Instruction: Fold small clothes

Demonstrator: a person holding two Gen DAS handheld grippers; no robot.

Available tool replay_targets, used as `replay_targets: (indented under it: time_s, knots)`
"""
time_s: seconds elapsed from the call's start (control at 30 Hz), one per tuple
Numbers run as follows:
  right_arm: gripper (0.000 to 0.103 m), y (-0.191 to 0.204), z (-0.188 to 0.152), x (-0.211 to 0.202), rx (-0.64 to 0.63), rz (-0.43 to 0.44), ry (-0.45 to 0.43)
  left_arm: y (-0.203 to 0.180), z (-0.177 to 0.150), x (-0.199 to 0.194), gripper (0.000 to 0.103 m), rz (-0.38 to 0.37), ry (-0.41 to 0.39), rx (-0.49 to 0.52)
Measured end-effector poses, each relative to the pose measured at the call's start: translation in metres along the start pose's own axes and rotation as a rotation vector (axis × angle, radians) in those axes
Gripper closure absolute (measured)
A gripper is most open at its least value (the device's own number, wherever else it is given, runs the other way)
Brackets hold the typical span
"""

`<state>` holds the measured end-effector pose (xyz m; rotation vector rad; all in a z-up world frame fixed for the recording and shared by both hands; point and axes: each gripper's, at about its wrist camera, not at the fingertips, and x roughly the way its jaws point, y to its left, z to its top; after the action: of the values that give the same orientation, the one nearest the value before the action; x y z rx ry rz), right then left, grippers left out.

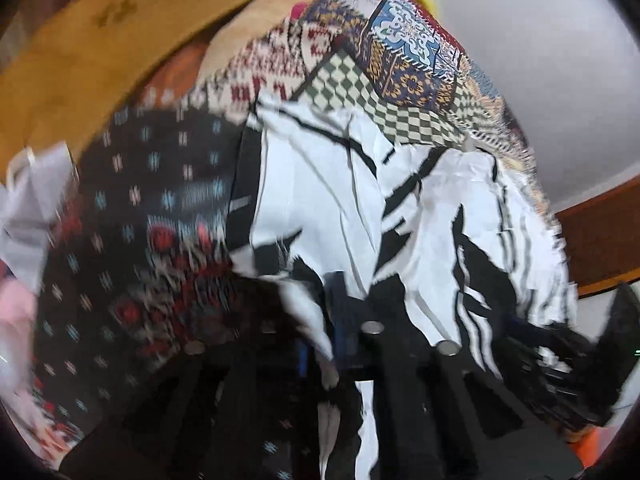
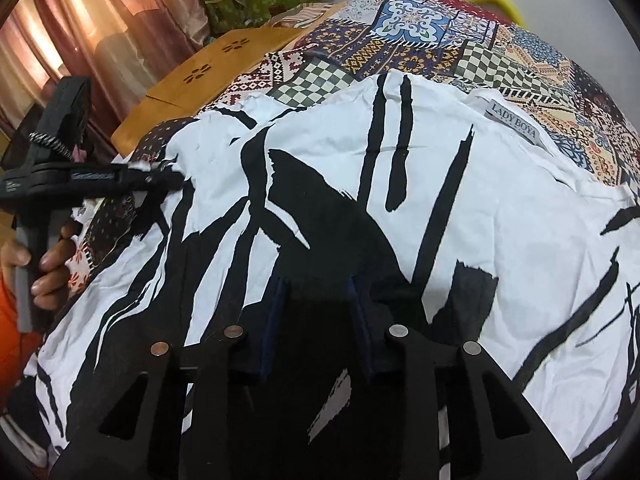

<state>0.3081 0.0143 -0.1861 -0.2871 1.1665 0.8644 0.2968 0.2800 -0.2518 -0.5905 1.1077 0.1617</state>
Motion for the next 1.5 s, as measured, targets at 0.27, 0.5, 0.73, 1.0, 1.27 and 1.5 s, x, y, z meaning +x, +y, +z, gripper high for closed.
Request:
replay_targets:
  time_s: [0.27, 0.5, 0.73, 1.0, 1.27, 1.5]
  knots:
    - [0.074, -0.016, -0.011, -0.031, 0.055, -0.006, -0.044, -0.071, 0.005, -0.049, 0.101, 0.161, -0.212, 0.294]
    - [0.074, -0.038, -0.027, -0.075, 0.105, -0.039, -0.114, -0.153, -0.013, -0.056, 0.101, 0.079, -0.208, 0.485]
    - [0.074, -0.051, -0.047, -0.105, 0.141, -0.058, -0.156, -0.182, -0.057, 0.003, 0.101, 0.076, -0.012, 0.559]
    - [0.074, -0.054, -0.054, -0.112, 0.161, -0.047, -0.170, -0.174, -0.077, 0.013, 0.090, 0.091, 0.049, 0.539]
    - [0.070, -0.047, -0.029, -0.090, 0.148, -0.044, -0.166, -0.162, -0.050, -0.041, 0.050, 0.046, -0.102, 0.473]
    - [0.069, -0.059, 0.002, -0.051, 0.157, -0.055, -0.122, -0.138, -0.010, -0.021, 0.048, 0.084, -0.090, 0.407]
